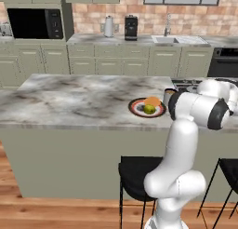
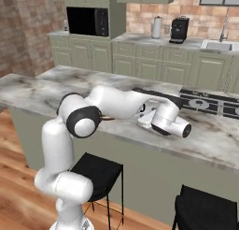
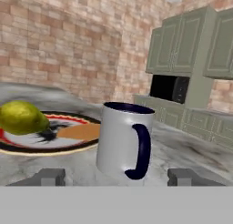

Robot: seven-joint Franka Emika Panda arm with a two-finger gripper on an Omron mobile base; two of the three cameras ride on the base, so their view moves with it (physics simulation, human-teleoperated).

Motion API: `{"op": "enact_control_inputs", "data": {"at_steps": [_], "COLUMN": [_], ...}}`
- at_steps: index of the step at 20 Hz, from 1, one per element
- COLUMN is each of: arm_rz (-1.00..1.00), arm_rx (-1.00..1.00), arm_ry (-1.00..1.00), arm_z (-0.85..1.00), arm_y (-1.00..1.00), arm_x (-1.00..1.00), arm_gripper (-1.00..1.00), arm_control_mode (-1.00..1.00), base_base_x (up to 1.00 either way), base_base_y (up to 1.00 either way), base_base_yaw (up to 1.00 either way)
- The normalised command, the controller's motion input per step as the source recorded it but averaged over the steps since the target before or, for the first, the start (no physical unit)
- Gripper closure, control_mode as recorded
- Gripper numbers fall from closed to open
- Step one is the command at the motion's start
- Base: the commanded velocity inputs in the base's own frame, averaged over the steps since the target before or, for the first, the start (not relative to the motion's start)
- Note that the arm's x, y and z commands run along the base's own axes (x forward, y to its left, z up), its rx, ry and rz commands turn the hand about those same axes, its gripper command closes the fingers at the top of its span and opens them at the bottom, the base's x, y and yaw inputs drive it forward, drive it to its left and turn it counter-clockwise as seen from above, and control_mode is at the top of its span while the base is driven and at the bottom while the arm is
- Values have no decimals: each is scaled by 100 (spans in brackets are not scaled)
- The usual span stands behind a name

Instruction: Pick up the brewed coffee from the coffee machine and place it next to the breakfast plate on the dining counter.

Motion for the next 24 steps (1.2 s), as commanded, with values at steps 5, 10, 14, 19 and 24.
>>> {"op": "enact_control_inputs", "data": {"at_steps": [5, 10, 14, 19, 24], "arm_rz": [0, 0, 0, 0, 0], "arm_rx": [-16, -23, -31, -14, -3], "arm_ry": [-5, -15, -21, -2, 0], "arm_z": [77, 53, 40, 6, 0], "arm_y": [38, 52, 57, 19, -9], "arm_x": [-91, -99, -60, -22, -28], "arm_gripper": [-100, -100, -100, -100, -100], "arm_control_mode": [-100, -100, -100, -100, -100], "base_base_x": [0, 0, 0, 0, 0], "base_base_y": [0, 0, 0, 0, 0], "base_base_yaw": [0, 0, 0, 0, 0]}}
